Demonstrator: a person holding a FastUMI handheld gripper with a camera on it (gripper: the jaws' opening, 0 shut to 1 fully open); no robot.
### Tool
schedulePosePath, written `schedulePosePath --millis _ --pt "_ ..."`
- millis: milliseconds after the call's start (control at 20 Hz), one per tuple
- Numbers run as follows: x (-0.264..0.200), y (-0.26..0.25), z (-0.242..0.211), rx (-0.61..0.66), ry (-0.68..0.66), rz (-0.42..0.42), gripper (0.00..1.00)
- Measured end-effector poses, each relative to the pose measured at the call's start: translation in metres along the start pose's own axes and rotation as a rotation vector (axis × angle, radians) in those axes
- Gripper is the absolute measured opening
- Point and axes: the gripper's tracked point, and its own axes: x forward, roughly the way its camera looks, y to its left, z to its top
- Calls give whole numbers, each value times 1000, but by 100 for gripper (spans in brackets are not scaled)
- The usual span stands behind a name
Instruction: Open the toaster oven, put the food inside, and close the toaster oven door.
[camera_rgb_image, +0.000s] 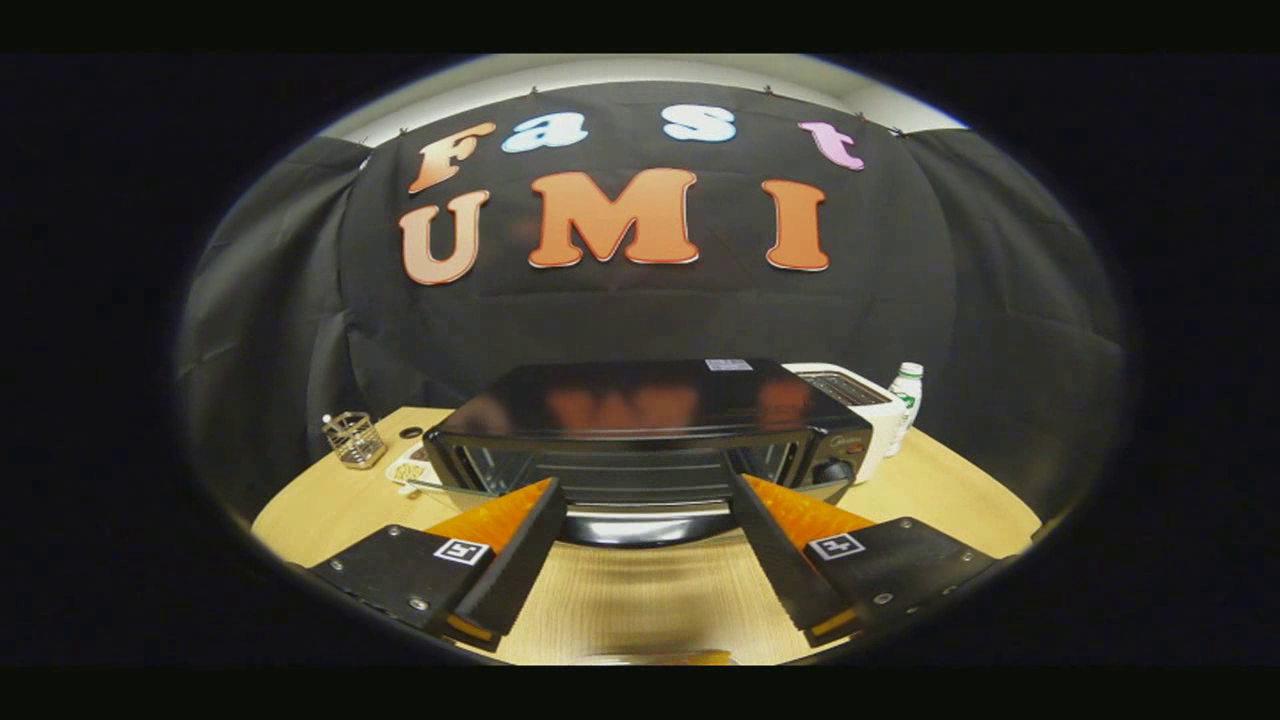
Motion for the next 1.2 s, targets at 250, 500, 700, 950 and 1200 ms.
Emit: schedulePosePath --millis 250,500,700,950,1200 --pt "-31 0 -42 -6 75 7 100" --pt "-42 -1 -65 7 98 6 99" --pt "-51 -1 -94 -1 163 9 99" --pt "-58 -1 -131 22 253 39 99" --pt "-59 15 -166 131 341 121 99"
